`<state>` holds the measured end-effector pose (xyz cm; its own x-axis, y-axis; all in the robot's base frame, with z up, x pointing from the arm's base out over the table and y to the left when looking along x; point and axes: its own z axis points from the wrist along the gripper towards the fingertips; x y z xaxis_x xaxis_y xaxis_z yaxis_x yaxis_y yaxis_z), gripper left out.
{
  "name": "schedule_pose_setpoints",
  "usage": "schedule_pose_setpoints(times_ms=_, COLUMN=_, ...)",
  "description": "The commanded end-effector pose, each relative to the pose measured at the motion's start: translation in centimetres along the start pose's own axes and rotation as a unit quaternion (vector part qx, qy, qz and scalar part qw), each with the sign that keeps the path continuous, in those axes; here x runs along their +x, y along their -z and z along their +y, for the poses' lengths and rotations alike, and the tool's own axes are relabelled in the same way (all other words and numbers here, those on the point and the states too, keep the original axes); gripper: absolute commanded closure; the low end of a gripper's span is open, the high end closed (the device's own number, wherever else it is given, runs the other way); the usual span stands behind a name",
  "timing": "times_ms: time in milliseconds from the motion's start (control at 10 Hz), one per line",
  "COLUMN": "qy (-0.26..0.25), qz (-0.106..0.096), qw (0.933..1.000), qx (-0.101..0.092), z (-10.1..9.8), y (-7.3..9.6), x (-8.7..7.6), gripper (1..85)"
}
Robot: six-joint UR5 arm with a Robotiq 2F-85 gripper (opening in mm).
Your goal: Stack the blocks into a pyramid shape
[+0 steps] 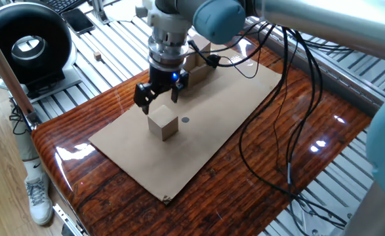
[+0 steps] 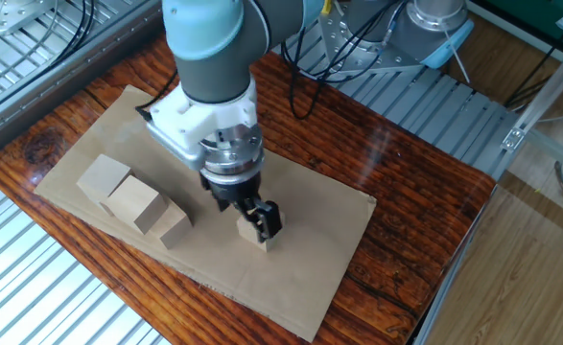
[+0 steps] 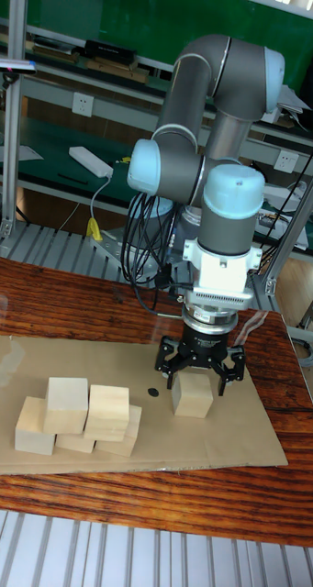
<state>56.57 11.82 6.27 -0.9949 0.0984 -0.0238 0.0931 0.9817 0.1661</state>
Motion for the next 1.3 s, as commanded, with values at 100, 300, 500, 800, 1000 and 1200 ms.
schedule_pose_setpoints(times_ms=100, qy=-0.016, qz=0.043, qw=0.9989, qx=-0.011, z=0.7, y=-0.7, x=2.2, gripper=3.0)
schedule_pose_setpoints(times_ms=300, qy=-0.015, qz=0.050, qw=0.9986, qx=0.008, z=0.1, y=-2.3, x=2.3, gripper=5.7)
schedule_pose_setpoints(times_ms=500, qy=-0.011, qz=0.045, qw=0.9989, qx=0.010, z=0.2, y=-3.7, x=1.9, gripper=6.0)
schedule_pose_setpoints(times_ms=800, qy=-0.014, qz=0.033, qw=0.9994, qx=0.002, z=0.5, y=-4.5, x=1.3, gripper=19.0)
schedule_pose_setpoints(times_ms=1000, qy=-0.017, qz=0.033, qw=0.9993, qx=0.003, z=0.4, y=-4.3, x=1.2, gripper=41.3)
schedule_pose_setpoints(times_ms=1200, qy=-0.012, qz=0.048, qw=0.9987, qx=0.014, z=-0.3, y=-1.2, x=0.6, gripper=52.0)
